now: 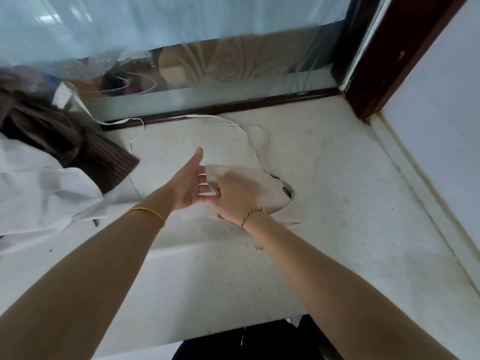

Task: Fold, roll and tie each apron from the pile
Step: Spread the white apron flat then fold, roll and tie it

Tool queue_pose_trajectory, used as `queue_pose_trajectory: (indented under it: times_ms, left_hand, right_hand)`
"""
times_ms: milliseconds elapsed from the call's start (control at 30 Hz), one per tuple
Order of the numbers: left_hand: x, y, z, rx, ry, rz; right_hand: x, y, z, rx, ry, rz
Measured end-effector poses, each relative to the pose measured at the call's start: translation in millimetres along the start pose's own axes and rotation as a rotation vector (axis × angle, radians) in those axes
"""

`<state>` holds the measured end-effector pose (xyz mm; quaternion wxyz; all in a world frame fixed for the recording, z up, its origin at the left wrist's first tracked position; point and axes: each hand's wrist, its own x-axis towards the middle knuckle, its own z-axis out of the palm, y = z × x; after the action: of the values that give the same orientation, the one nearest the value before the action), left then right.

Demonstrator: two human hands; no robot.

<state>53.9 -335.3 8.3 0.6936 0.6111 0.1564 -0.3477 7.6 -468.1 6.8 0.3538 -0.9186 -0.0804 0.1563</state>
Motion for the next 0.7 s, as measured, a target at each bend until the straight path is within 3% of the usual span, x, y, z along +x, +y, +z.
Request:
queue_pose_trajectory:
  times_ms: [133, 267, 367, 467, 567, 700]
  left_hand:
    - [-6.1, -16.6, -15.8, 0.126, 0.053, -0.023]
    - [5.6, -37.6, -26.1, 0.218, 0.352, -0.058]
    - [14.7, -53.6, -40.3, 0.289, 0.488, -0.105]
    - [21.6, -62.3, -48.9, 0.464, 0.602, -0.072]
    - [22.2, -63.3, -48.1, 0.691, 0.660, -0.038]
    - [20.1, -67.0, -54.3, 0.796, 0.701, -0.032]
  right_hand:
    - [7.1, -1.7, 30.4, -0.104, -0.074, -0.030]
    - [-0.3, -1.4, 31.0, 0.021, -0.197, -0.021]
    - [-0.2, 10.8, 17.0, 0.012, 0.125, 0.042]
    - [-5.9, 40.4, -4.6, -0.082, 0.479, 0.221]
    - [-13.9, 72.6, -4.8, -0.121, 0.480, 0.416]
    - [-16.6, 89.2, 19.5, -0.095, 0.303, 0.305]
